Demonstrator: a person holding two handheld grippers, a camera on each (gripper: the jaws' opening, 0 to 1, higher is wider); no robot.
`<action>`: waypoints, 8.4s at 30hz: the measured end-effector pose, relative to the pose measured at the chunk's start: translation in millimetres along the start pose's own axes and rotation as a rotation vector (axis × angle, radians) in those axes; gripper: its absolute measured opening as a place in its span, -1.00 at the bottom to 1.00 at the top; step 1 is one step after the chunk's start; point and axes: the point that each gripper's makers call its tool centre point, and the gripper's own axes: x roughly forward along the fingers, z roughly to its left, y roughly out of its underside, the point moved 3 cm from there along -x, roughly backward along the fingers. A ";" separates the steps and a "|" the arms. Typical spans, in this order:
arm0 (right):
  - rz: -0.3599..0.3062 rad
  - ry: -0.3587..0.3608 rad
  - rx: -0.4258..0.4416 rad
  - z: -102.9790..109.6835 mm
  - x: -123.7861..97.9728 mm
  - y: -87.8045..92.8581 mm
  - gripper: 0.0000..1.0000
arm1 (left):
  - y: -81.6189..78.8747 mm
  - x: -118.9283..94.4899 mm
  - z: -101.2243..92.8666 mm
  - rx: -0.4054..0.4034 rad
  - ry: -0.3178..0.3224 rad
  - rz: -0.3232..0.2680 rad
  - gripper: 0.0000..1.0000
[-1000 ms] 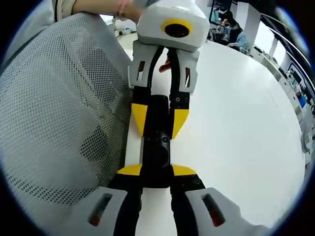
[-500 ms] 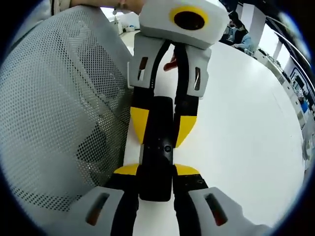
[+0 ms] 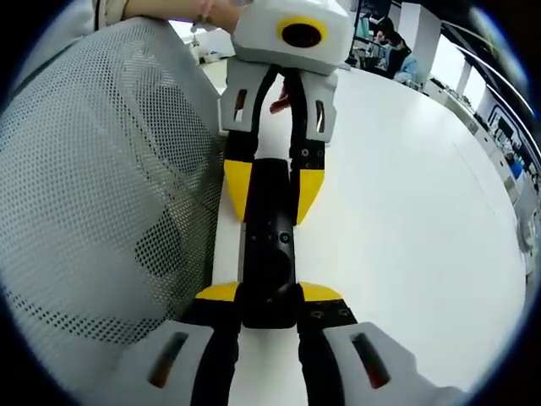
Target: Press the specified remote control buttons in sequence, fully releasing each button before pressing the next.
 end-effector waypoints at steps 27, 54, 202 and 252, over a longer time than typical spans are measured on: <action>0.001 0.014 0.023 0.3 -23.3 36.6 -0.51 | 0.0 1.2 0.6 -0.012 -0.020 -0.030 -0.51; -0.028 0.025 0.058 1.3 -23.2 37.5 -0.51 | -64.1 -74.2 34.1 -0.292 -0.337 -0.308 0.88; -0.532 0.632 0.703 -155.0 -129.5 8.2 1.00 | -40.4 -185.7 -22.9 -0.330 -1.019 -0.507 0.96; -0.670 0.934 0.630 -5.6 -221.2 2.4 0.90 | -48.1 -196.3 -32.3 -0.265 -1.072 -0.569 1.00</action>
